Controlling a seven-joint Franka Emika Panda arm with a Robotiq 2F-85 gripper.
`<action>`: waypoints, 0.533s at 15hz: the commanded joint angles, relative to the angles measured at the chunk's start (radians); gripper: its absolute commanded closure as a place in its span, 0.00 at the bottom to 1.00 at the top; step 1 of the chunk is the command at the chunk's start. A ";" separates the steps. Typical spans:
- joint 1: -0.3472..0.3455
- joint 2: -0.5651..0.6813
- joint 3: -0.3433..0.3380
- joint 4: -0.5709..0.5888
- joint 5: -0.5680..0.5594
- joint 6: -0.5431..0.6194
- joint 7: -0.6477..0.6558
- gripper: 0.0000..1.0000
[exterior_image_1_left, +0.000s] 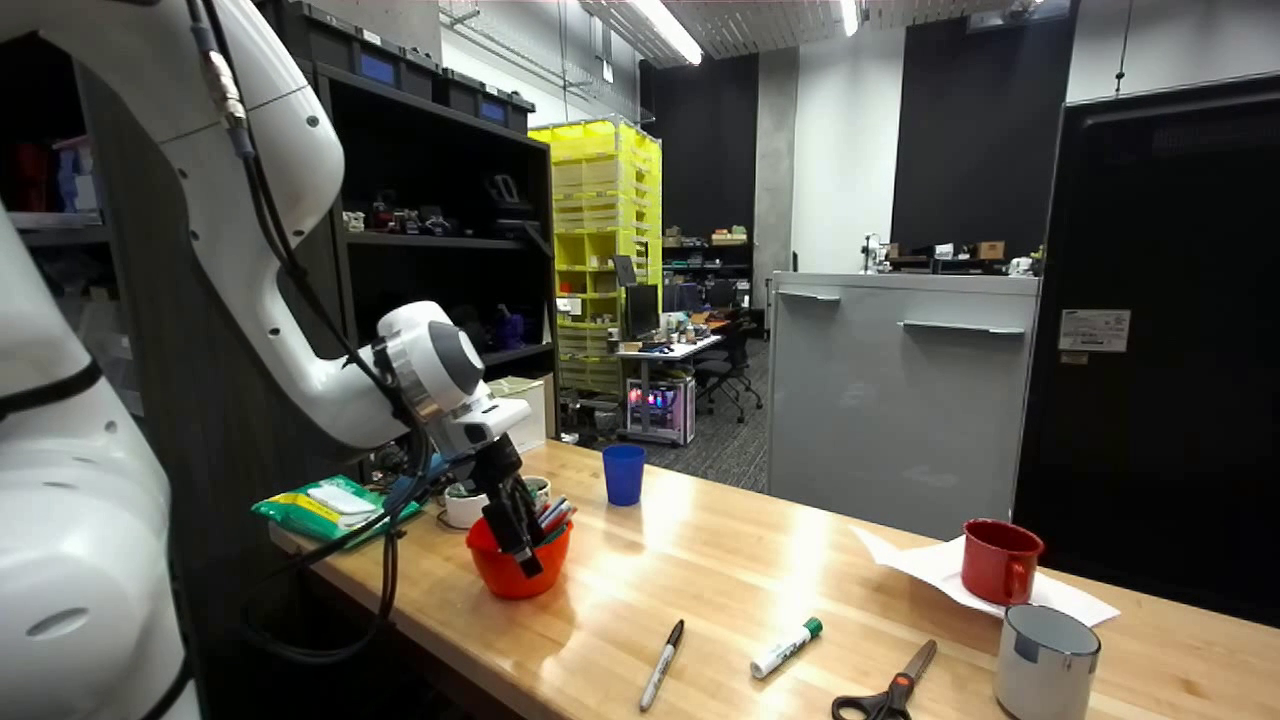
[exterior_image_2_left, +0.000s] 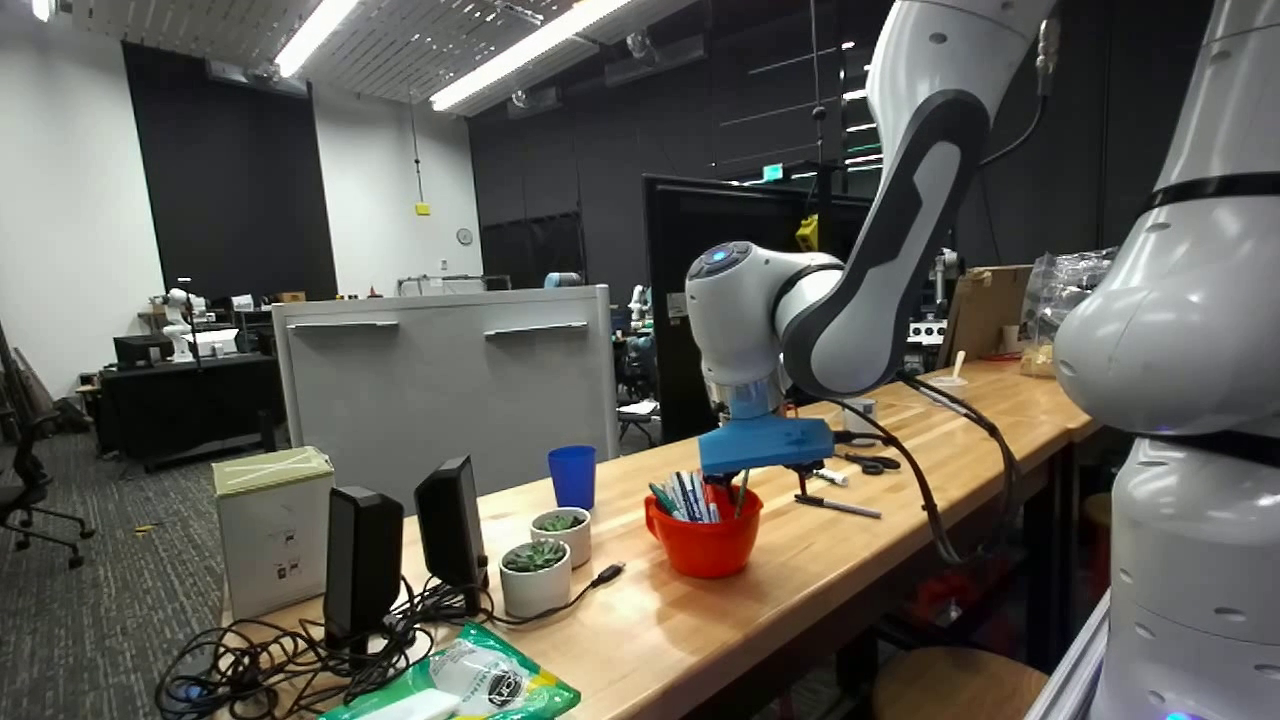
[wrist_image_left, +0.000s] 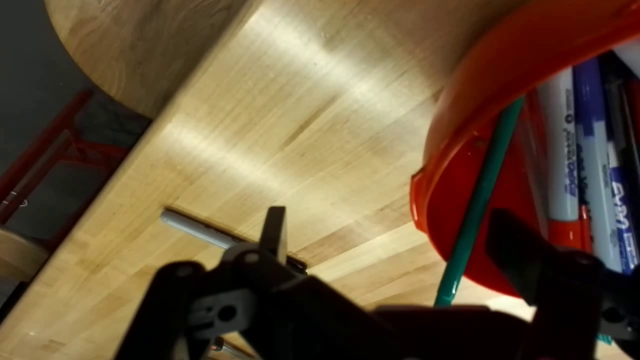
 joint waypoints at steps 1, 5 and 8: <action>-0.015 0.014 0.006 -0.001 -0.050 0.003 0.037 0.00; -0.028 0.031 0.004 -0.002 -0.069 0.010 0.032 0.00; -0.032 0.040 0.005 0.005 -0.072 0.010 0.029 0.00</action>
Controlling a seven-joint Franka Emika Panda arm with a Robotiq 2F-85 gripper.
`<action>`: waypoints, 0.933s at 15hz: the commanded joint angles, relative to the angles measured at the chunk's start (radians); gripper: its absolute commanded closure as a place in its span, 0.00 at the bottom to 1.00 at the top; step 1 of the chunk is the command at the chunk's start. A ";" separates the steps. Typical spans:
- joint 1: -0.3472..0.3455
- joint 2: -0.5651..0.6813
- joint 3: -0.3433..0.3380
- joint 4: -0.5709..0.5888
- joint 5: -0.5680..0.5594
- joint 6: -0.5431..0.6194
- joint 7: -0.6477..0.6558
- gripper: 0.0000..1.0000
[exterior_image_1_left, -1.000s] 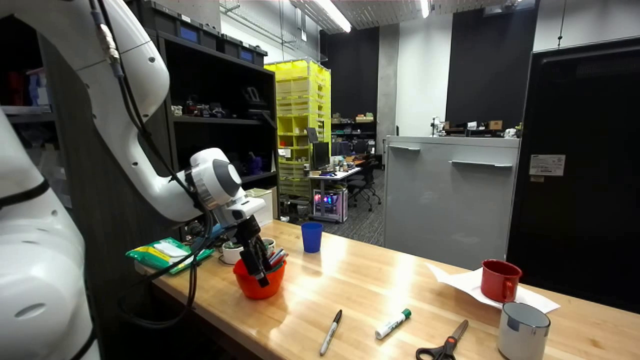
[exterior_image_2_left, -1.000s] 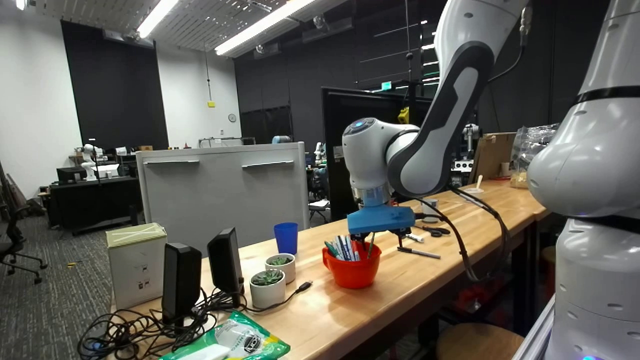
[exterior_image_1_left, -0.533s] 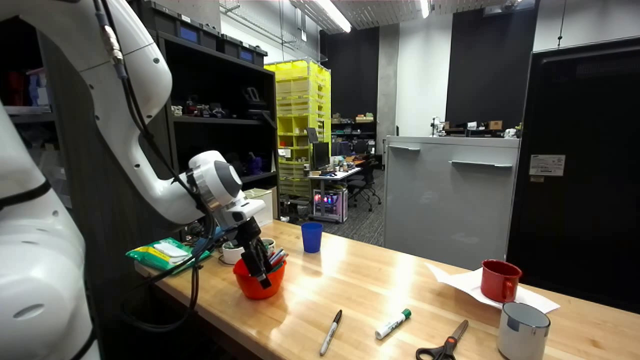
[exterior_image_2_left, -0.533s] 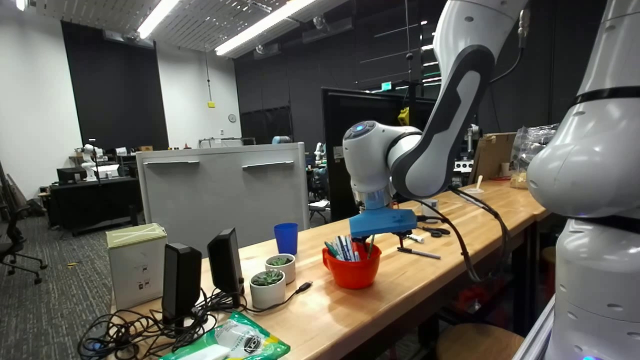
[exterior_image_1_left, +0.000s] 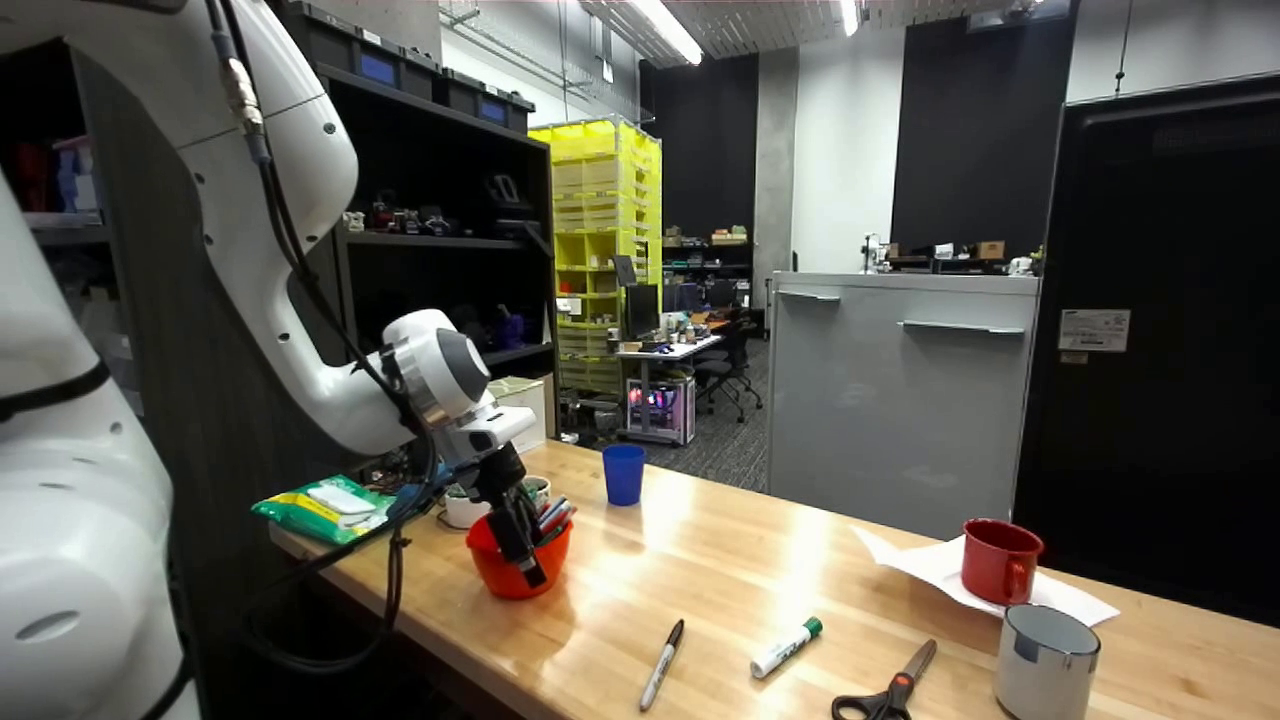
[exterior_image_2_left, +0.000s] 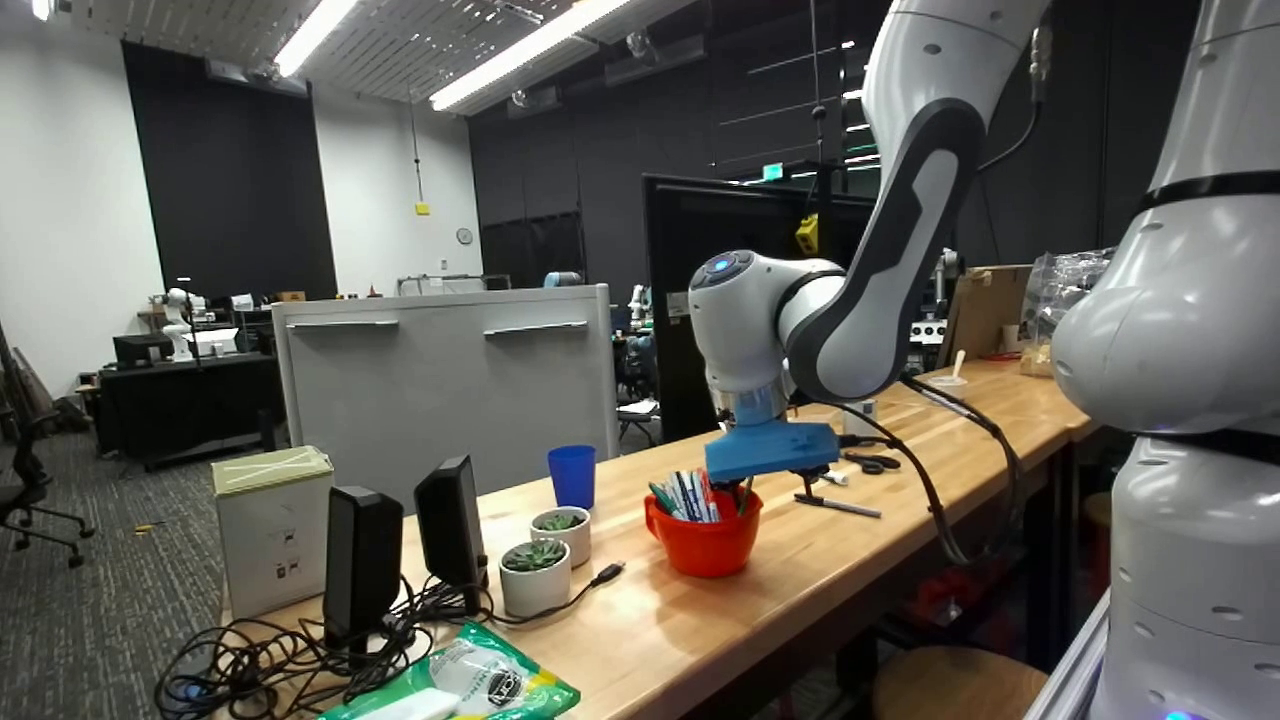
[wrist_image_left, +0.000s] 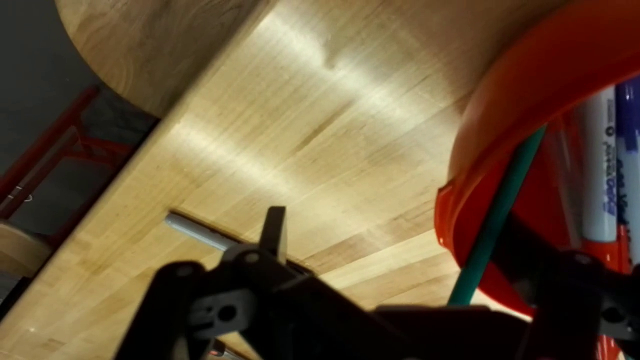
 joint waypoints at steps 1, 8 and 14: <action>-0.010 0.012 0.005 0.006 -0.028 0.009 0.021 0.01; -0.002 0.009 0.016 0.012 -0.030 0.007 0.020 0.61; 0.008 0.009 0.042 0.019 -0.043 -0.001 0.018 0.97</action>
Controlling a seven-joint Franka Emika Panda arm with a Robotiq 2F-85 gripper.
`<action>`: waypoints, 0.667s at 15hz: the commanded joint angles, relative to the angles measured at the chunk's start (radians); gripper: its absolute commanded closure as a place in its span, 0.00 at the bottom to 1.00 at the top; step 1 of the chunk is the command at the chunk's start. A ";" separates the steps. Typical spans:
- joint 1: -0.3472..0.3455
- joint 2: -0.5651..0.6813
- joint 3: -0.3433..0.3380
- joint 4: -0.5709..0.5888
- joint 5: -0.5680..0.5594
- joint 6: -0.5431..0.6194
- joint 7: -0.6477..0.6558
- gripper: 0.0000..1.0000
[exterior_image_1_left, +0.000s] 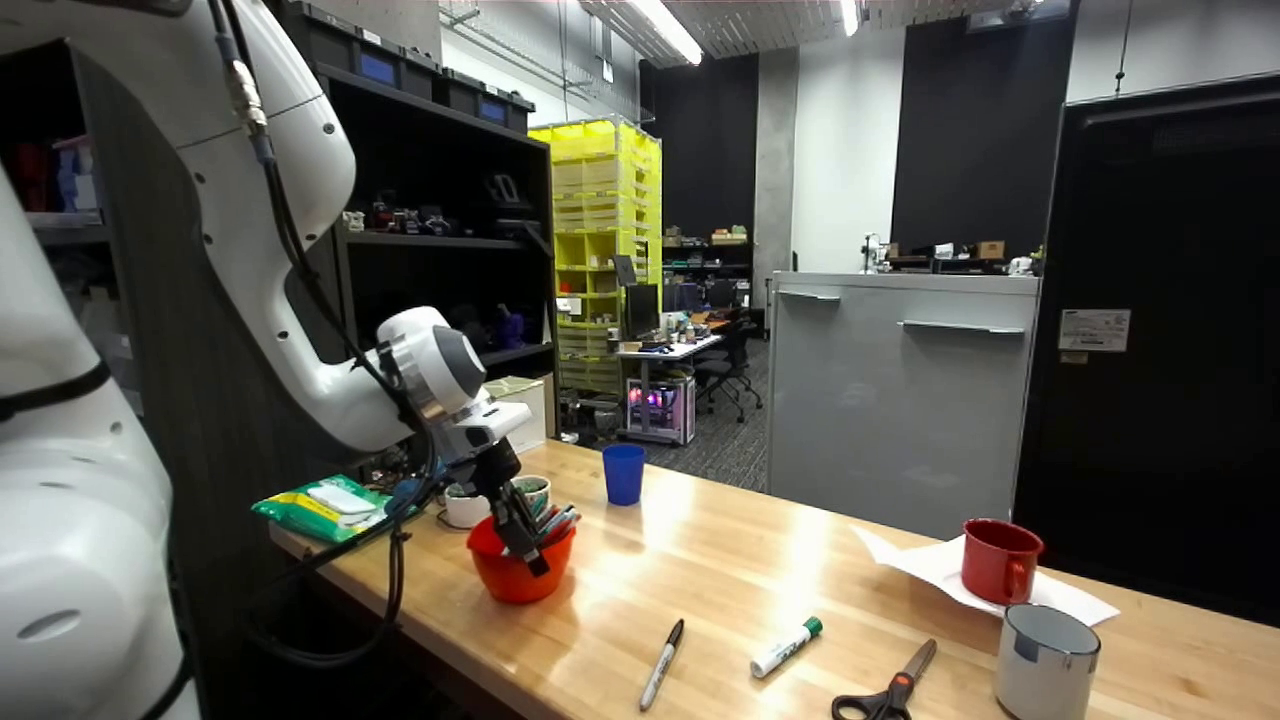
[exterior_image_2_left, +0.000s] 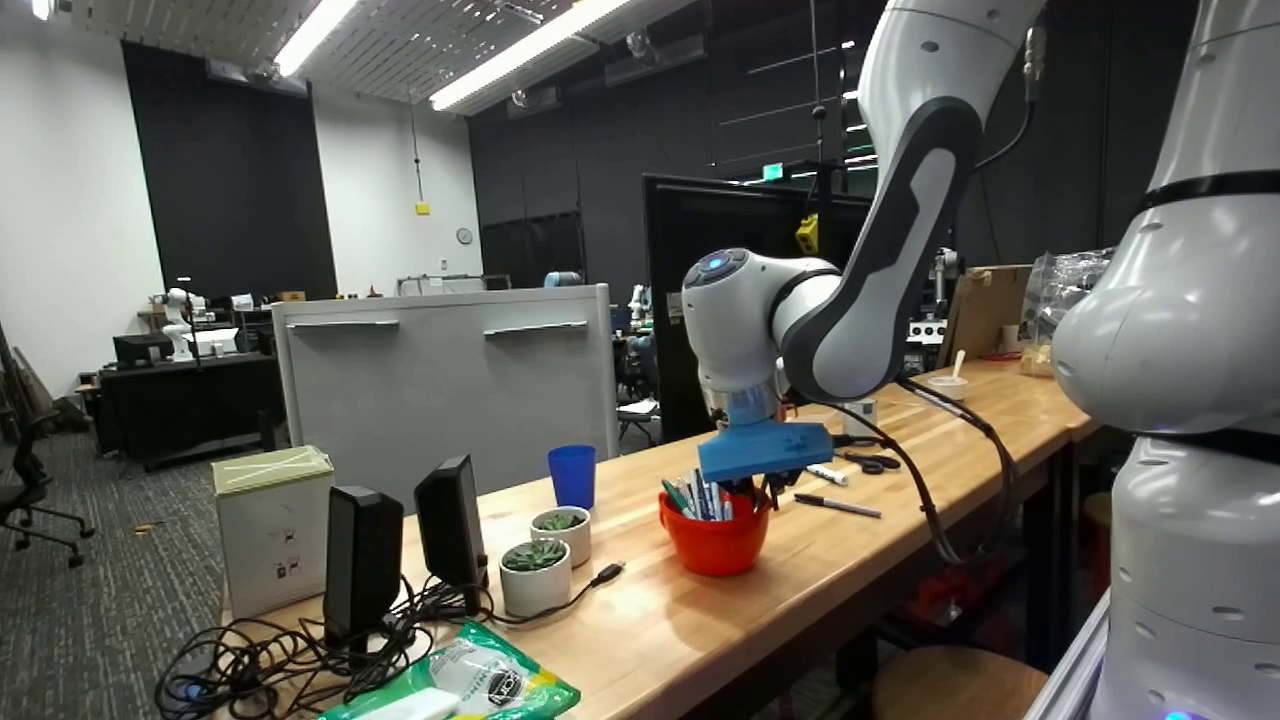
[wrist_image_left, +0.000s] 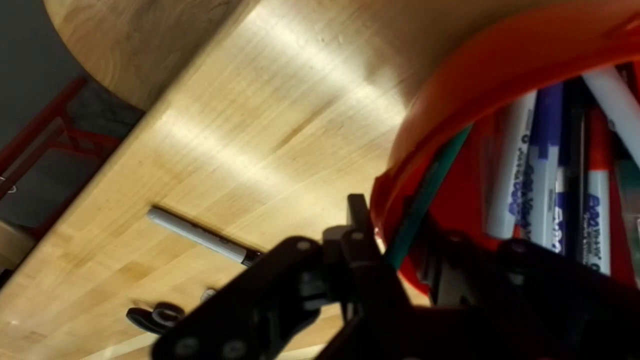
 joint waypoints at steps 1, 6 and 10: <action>0.004 0.003 0.026 0.009 -0.046 -0.008 0.019 0.94; 0.004 0.000 0.053 0.033 -0.131 -0.021 0.012 0.95; 0.000 0.023 0.055 0.045 -0.155 -0.003 -0.003 0.95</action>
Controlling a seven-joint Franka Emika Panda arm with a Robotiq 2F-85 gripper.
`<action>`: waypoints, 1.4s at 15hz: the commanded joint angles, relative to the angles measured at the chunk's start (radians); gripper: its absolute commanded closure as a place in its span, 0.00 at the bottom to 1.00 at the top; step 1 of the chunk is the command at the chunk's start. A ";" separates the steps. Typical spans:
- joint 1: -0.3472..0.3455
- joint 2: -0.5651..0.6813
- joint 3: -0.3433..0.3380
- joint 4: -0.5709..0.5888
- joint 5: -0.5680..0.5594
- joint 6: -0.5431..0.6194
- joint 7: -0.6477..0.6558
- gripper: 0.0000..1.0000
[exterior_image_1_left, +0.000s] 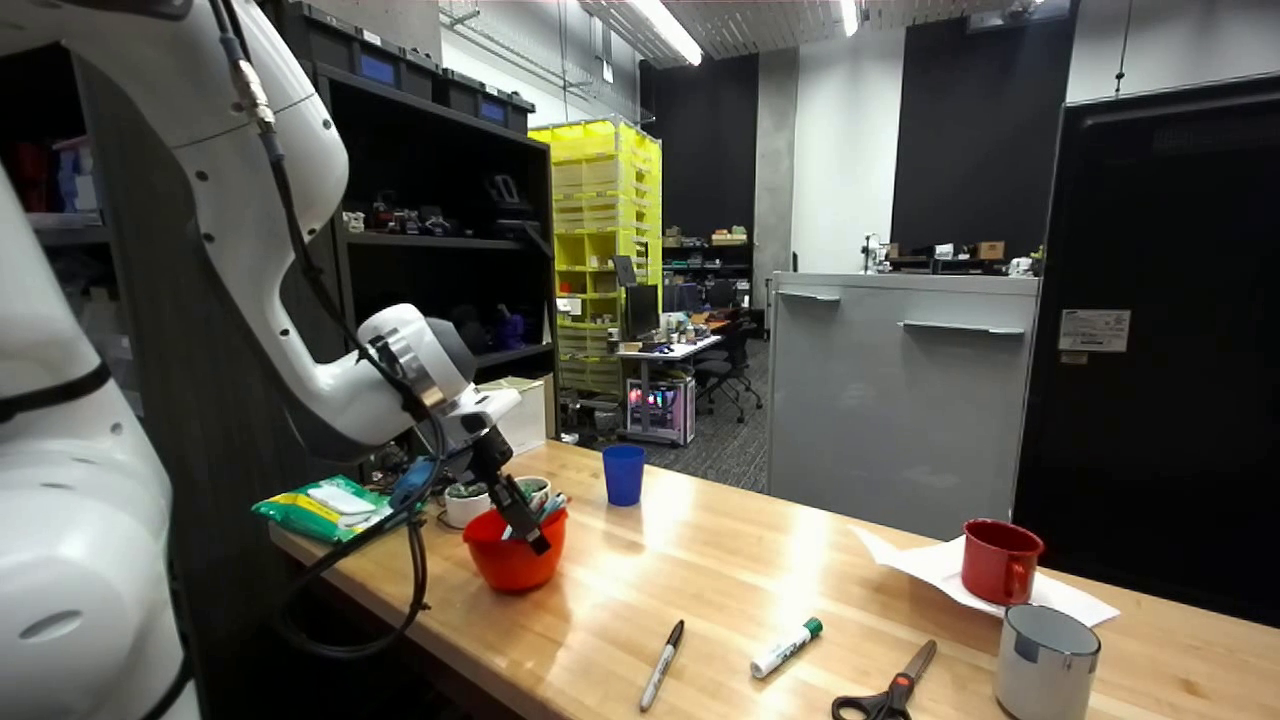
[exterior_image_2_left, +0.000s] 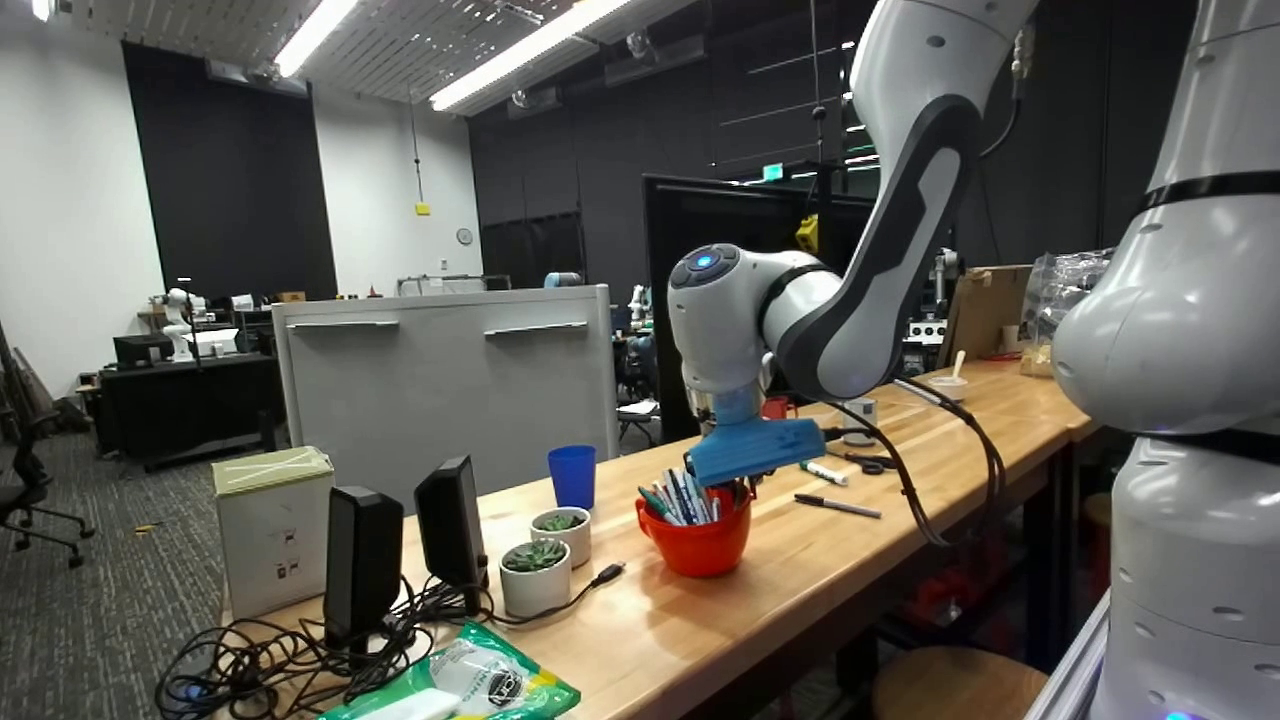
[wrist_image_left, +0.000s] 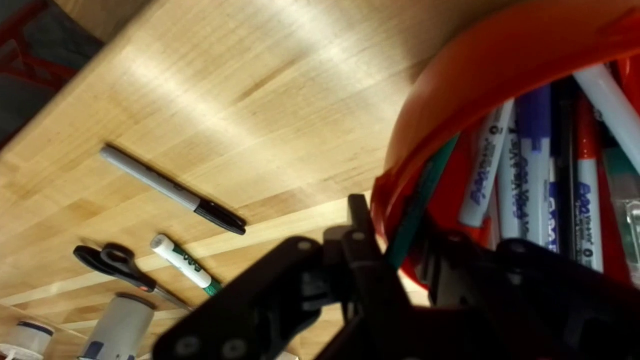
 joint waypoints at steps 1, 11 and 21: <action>-0.001 0.048 -0.005 0.015 0.000 0.027 -0.035 0.95; -0.091 0.071 -0.031 0.037 -0.250 0.164 0.080 0.95; -0.118 0.100 -0.038 0.053 -0.360 0.186 0.084 0.95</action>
